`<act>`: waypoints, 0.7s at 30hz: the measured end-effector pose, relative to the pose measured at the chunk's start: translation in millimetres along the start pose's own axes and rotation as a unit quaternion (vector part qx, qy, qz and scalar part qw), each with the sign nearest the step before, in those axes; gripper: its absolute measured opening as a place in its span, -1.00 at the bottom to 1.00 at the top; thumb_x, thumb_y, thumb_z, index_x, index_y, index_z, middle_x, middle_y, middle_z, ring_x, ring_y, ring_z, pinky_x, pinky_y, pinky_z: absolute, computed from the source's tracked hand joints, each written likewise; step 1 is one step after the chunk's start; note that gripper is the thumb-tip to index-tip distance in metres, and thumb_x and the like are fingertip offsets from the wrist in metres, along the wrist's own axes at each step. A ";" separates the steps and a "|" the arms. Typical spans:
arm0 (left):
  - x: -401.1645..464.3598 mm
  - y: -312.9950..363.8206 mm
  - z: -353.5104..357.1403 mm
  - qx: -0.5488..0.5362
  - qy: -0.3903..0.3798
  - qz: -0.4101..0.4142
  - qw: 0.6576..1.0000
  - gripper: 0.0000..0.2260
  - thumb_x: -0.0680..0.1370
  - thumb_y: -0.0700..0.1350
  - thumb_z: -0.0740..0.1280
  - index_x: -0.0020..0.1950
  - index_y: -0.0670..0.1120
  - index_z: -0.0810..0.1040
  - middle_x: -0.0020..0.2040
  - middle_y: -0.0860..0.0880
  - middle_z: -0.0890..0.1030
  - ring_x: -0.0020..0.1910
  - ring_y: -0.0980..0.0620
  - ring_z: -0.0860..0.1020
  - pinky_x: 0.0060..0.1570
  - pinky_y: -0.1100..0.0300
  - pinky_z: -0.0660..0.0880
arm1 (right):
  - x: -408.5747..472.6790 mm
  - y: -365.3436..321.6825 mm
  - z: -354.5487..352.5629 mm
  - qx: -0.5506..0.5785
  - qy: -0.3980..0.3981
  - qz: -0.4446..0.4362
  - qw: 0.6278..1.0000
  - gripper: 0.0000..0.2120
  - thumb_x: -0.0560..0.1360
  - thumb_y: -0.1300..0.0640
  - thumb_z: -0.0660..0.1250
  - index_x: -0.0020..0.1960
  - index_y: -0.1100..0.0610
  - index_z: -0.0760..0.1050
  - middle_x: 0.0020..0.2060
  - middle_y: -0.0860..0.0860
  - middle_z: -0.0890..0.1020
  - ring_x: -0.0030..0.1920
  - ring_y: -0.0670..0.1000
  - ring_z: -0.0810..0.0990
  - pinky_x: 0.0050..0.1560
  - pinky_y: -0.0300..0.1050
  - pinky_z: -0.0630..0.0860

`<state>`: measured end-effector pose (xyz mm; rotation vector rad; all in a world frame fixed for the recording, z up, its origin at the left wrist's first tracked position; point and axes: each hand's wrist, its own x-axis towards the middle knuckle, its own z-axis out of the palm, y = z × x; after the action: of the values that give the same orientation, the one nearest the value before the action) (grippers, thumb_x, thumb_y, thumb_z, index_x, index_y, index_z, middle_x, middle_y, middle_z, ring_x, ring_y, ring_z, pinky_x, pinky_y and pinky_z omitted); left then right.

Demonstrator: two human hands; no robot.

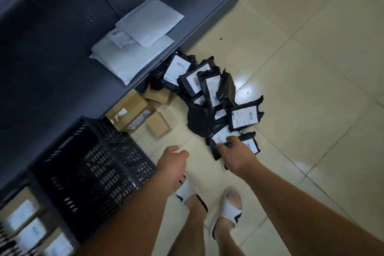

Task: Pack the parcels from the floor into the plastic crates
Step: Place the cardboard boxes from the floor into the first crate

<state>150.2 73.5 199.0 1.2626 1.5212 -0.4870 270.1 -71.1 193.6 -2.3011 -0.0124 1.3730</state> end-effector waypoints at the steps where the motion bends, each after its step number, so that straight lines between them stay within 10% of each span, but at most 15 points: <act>1: 4.2 -5.3 -10.8 -0.014 0.006 -0.011 1.000 -0.67 0.63 -0.05 0.31 0.39 0.02 0.43 -0.03 -0.03 0.57 -0.11 0.02 0.56 -0.18 0.18 0.51 | 4.5 -10.7 10.7 -0.005 -0.011 -0.006 1.000 -0.49 0.60 -0.16 0.20 0.45 0.09 0.34 0.22 0.11 0.61 0.20 0.17 0.57 0.19 0.00 0.50; 11: 82.9 -37.0 -107.3 -0.069 0.015 -0.044 0.997 -0.54 0.62 -0.07 0.31 0.52 -0.03 0.37 0.38 -0.12 0.52 0.32 -0.15 0.53 0.19 0.07 0.50 | 52.0 -110.3 102.6 -0.128 -0.072 -0.054 0.988 -0.44 0.64 -0.16 0.15 0.55 0.09 0.26 0.40 0.13 0.51 0.36 0.17 0.48 0.31 -0.02 0.38; 21: 159.3 -36.3 -137.2 -0.141 0.006 -0.083 0.986 -0.56 0.67 0.00 0.26 0.55 0.01 0.34 0.13 -0.01 0.44 0.08 -0.02 0.43 0.05 0.12 0.37 | 125.4 -158.0 165.9 -0.209 -0.105 -0.054 0.971 -0.52 0.71 -0.04 0.04 0.57 0.11 0.26 0.56 0.10 0.26 0.50 0.16 0.32 0.42 -0.07 0.28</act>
<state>73.2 244.9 97.8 0.9257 1.6493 -0.3551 229.3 162.7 84.5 -2.4212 -0.5334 1.6773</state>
